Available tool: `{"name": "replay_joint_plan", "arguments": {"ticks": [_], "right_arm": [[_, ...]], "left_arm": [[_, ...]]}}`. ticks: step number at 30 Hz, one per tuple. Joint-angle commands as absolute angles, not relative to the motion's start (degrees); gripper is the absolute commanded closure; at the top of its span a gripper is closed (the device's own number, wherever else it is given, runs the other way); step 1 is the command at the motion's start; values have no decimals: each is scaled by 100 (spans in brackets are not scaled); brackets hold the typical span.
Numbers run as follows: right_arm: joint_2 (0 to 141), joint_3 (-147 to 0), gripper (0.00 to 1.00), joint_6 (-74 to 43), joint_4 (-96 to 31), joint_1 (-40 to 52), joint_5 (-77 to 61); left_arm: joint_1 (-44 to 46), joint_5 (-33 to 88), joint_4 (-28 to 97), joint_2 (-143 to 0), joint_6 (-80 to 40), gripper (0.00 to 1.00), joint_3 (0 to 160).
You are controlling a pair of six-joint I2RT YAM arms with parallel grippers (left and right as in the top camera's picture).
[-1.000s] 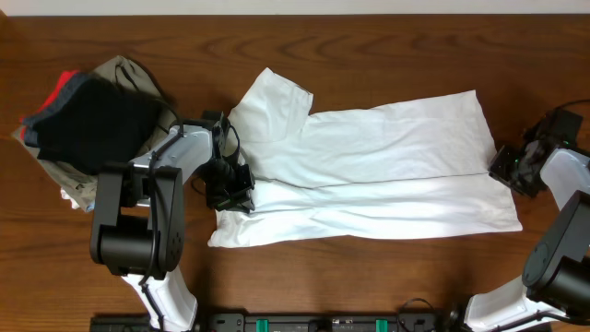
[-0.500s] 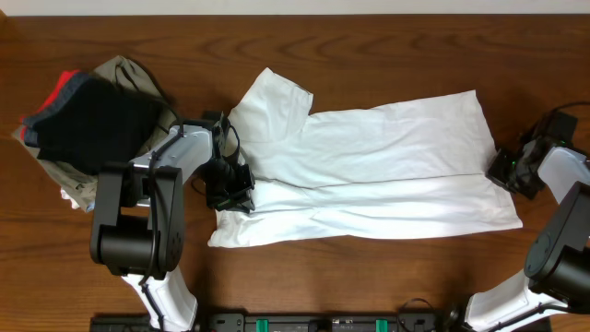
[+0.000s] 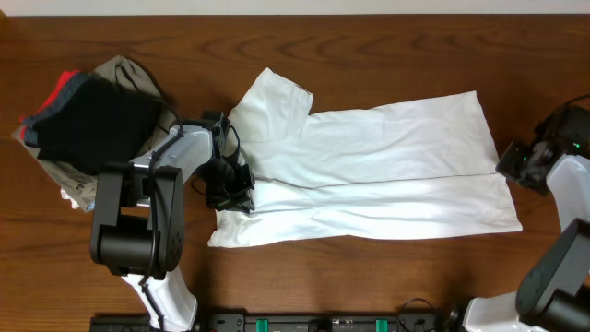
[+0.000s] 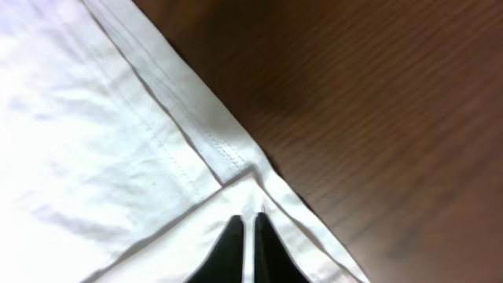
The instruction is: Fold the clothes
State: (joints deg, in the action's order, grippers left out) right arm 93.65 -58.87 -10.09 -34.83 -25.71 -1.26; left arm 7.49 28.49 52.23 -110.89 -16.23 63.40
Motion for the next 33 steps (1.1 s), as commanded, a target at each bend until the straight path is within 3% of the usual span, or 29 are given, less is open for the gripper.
{"name": "replay_joint_plan", "arguments": {"ticks": [1, 6, 13, 25, 28, 30, 33], "right_arm": [[9284, -5881, 99, -1020, -3570, -2587, 21], [9301, -5876, 86, -1022, -3686, -2587, 23], [9583, -5870, 84, -1022, -3671, -2587, 21], [10447, -5870, 84, -1024, -3669, -2585, -69], [10451, -5870, 89, -1024, -3658, -2587, -69], [10451, -5870, 99, -1024, -3662, -2587, -69], [10449, -5870, 99, -1026, -3686, -2585, -69]], "left_arm": [[707, 2593, 5022, -11198, -1505, 88, 6285], [707, 2593, 5022, -11198, -1505, 87, 6285], [707, 2593, 5019, -11198, -1505, 87, 6285], [707, 2593, 5019, -11198, -1505, 88, 6285], [707, 2593, 5004, -11198, -1505, 88, 6285], [707, 2593, 4998, -11198, -1505, 87, 6287], [707, 2593, 4998, -11198, -1505, 88, 6287]]}}
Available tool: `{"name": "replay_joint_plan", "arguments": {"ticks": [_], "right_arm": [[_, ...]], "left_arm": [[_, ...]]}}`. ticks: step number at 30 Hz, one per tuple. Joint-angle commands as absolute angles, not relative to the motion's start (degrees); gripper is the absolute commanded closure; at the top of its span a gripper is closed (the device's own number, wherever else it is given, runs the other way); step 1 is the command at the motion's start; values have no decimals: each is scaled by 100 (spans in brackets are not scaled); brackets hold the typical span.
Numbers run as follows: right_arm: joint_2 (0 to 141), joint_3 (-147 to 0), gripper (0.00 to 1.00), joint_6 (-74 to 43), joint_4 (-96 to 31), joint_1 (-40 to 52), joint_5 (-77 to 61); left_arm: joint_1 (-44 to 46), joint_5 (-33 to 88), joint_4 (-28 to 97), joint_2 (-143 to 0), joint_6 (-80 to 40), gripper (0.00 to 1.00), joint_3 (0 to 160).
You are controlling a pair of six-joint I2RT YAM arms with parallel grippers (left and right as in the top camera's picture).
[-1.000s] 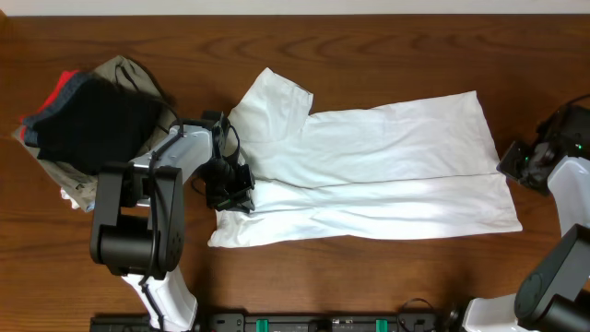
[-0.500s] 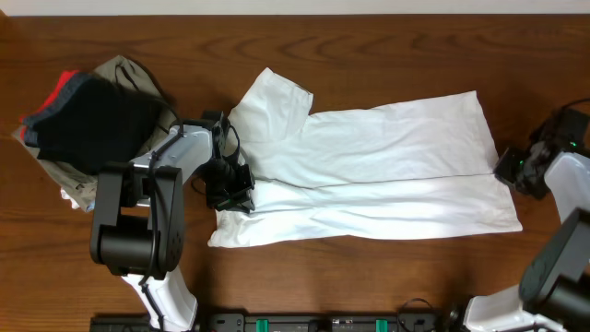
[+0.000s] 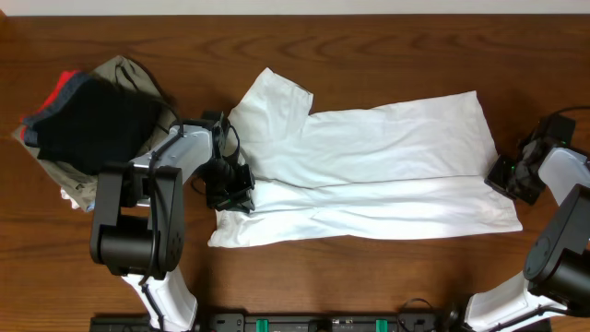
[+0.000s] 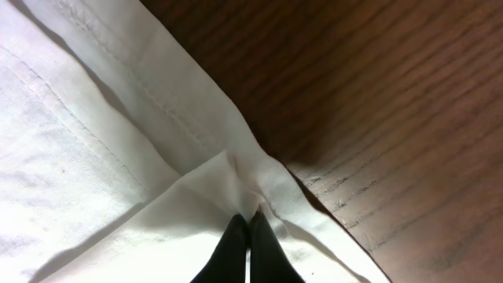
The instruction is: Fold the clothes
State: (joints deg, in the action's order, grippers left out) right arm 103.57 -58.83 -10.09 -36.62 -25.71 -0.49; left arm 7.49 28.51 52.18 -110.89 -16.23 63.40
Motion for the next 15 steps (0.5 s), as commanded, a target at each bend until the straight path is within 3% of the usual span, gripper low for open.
{"name": "replay_joint_plan", "arguments": {"ticks": [1, 15], "right_arm": [[10447, -5872, 99, -1072, -3697, -2587, -64], [9188, -5959, 99, -1066, -3839, -2585, -67]], "left_arm": [[707, 2593, 5000, -11198, -1505, 87, 6285], [707, 2596, 4969, -11198, -1505, 88, 6285]]}}
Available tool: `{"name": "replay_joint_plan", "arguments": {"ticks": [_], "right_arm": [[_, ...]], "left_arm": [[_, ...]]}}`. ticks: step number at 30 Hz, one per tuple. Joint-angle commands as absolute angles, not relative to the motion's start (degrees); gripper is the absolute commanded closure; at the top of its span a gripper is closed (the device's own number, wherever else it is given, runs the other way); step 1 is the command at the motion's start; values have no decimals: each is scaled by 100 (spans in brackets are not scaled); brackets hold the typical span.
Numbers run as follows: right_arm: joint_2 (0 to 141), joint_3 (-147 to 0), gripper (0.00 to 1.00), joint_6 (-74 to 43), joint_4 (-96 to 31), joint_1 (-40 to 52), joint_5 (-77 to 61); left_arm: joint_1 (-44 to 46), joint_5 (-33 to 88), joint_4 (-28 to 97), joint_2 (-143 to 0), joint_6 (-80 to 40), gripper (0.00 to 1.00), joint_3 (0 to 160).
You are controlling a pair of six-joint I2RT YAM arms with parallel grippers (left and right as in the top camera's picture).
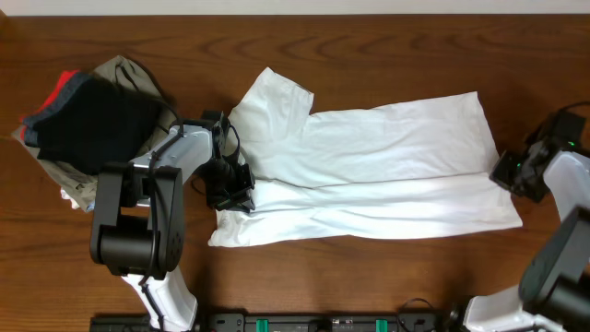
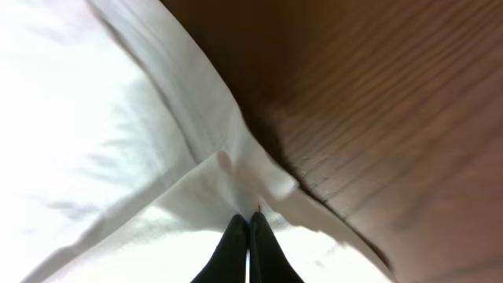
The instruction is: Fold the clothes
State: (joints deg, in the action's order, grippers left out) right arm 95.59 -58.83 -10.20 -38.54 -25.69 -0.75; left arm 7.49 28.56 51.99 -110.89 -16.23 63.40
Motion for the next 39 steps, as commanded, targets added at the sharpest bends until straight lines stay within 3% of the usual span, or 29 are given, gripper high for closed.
{"name": "replay_joint_plan", "arguments": {"ticks": [1, 11, 22, 36, 39], "right_arm": [[9118, -5959, 99, -1066, -3835, -2585, -67], [9065, -5957, 99, -1068, -3802, -2585, -45], [9129, -5957, 99, -1135, -2864, -2578, -390], [10068, -5957, 99, -1131, -2888, -2397, -390], [10160, -5957, 90, -1129, -2891, -2394, -384]], "left_arm": [[707, 2593, 4960, -11198, -1507, 87, 6287], [707, 2596, 4932, -11198, -1507, 87, 6287], [707, 2596, 4910, -11198, -1529, 88, 6287], [707, 2596, 4873, -11198, -1529, 88, 6285], [707, 2596, 4873, -11198, -1527, 87, 6287]]}}
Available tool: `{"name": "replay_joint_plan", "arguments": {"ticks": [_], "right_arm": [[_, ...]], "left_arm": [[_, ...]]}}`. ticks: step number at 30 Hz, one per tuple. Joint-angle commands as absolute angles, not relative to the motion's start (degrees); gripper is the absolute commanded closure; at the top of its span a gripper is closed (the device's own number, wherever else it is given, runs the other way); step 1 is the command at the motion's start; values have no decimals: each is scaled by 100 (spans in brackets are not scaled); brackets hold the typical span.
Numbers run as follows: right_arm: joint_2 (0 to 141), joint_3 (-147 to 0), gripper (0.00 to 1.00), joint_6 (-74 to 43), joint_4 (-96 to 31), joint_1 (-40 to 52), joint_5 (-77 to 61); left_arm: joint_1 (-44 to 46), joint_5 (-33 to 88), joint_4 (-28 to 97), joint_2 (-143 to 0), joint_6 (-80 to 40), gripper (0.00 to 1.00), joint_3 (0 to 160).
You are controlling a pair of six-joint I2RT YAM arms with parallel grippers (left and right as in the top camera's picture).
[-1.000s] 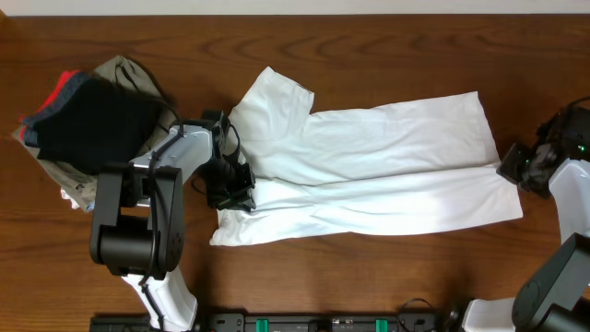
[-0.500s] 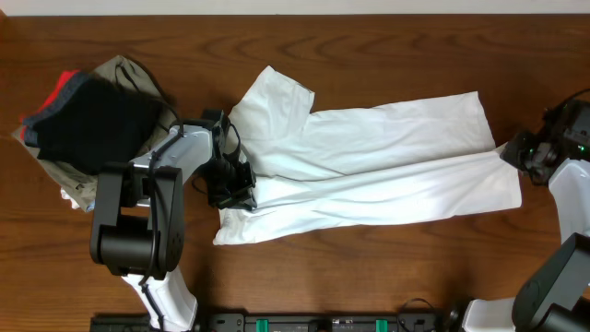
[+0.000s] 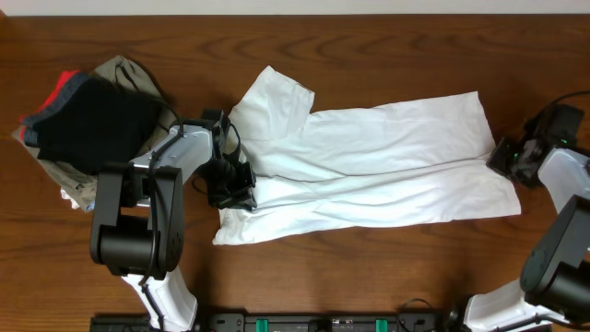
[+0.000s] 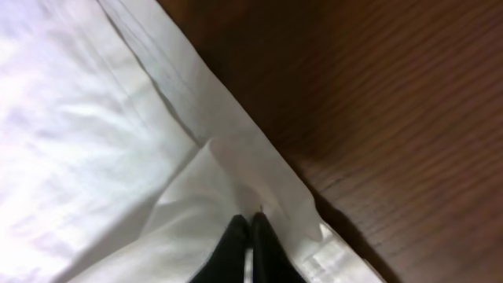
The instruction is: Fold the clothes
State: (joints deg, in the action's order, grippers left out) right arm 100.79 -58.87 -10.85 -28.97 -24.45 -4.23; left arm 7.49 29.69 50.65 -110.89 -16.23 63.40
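Observation:
A white T-shirt [image 3: 369, 166] lies spread across the table's middle, folded lengthwise, with its sleeve at the far left. Long wrinkles run through its near half from one gripper to the other. My left gripper [image 3: 238, 195] sits on the shirt's left edge at the fold line and looks shut on the cloth. At the right edge, my right gripper [image 3: 504, 159] is shut on the shirt. In the right wrist view the right gripper [image 4: 250, 224] pinches a fold of white shirt cloth [image 4: 94, 134] just inside the hem [image 4: 236, 134].
A pile of dark, red and khaki clothes [image 3: 88, 120] lies at the far left, beside the left arm. Brown wooden table [image 3: 369, 55] shows around the shirt. The arm bases stand at the near edge.
My right gripper has moved a little toward the far side with the pinched cloth. The shirt's near half is drawn tighter and narrower, and its near edge sits farther from the table's front. The left gripper is unchanged.
First my right gripper hovered shut over the shirt's right hem corner. Then it was down on the edge, pinching the folded cloth. Then the cloth was raised off the wood. Now the near half is pulled taut between both grippers.

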Motion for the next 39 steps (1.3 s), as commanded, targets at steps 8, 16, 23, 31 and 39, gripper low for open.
{"name": "replay_joint_plan", "arguments": {"ticks": [8, 16, 23, 31, 39], "right_arm": [[10116, -6023, 77, -1105, -2961, -2414, -285], [9561, -6313, 76, -1103, -3310, -2410, -309], [9430, -6228, 77, -1105, -3791, -2388, -344], [9872, -5673, 78, -1109, -3489, -2388, -344], [10318, -5288, 77, -1107, -3039, -2390, -303]], "left_arm": [[707, 2593, 4871, -11198, -1527, 88, 6287], [707, 2596, 4851, -11198, -1527, 87, 6287], [707, 2593, 4842, -11198, -1527, 87, 6287], [707, 2596, 4845, -11198, -1527, 87, 6285], [707, 2596, 4853, -11198, -1525, 87, 6287]]}}
